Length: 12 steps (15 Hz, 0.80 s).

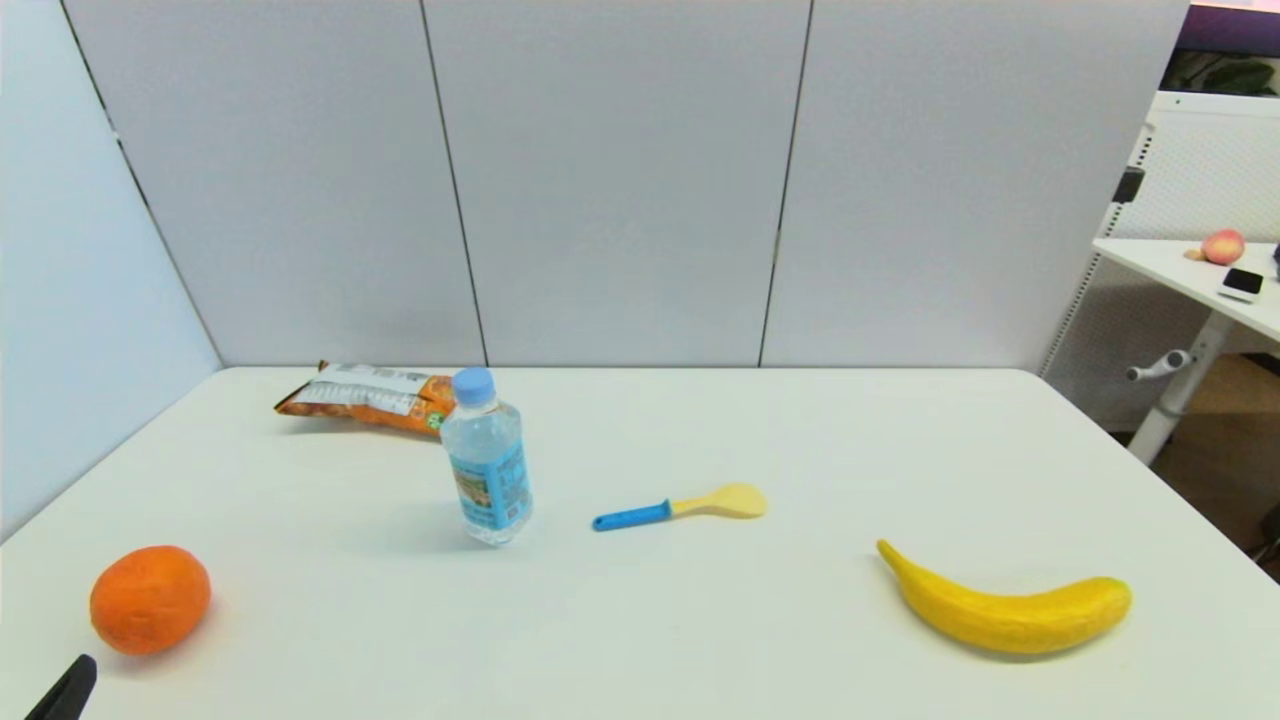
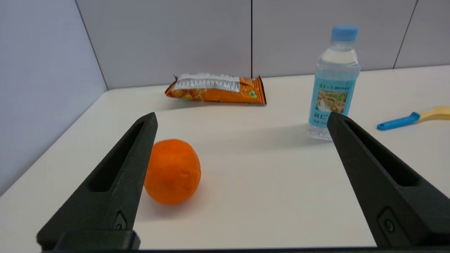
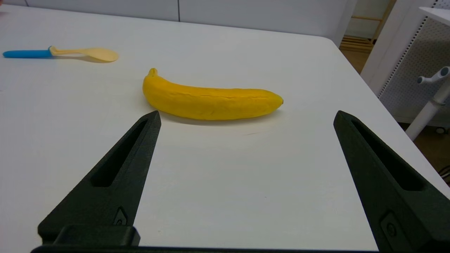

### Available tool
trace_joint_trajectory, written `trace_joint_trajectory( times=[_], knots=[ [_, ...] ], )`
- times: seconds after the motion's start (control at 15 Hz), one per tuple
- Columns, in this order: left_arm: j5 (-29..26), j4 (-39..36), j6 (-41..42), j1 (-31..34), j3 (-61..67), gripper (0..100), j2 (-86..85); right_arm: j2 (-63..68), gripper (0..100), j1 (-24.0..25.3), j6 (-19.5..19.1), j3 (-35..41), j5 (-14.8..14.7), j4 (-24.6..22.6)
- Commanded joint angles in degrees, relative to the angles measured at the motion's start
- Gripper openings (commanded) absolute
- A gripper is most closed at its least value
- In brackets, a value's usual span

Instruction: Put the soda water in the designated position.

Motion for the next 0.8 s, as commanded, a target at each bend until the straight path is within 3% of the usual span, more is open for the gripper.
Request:
trace_joint_trajectory(
  times=[0.07, 0.6, 0.8],
  knots=[
    [-0.2, 3.0, -0.5, 1.3, 0.3, 100, -0.5, 0.1, 100, 0.0, 0.0, 0.0, 0.0, 0.0],
    [0.2, 24.1, -0.5, 3.8, 0.3, 100, -16.9, 0.1, 100, 0.0, 0.0, 0.0, 0.0, 0.0],
    [0.0, 24.3, -1.4, 3.8, 0.3, 100, -16.9, 0.1, 100, 0.0, 0.0, 0.0, 0.0, 0.0]
  ],
)
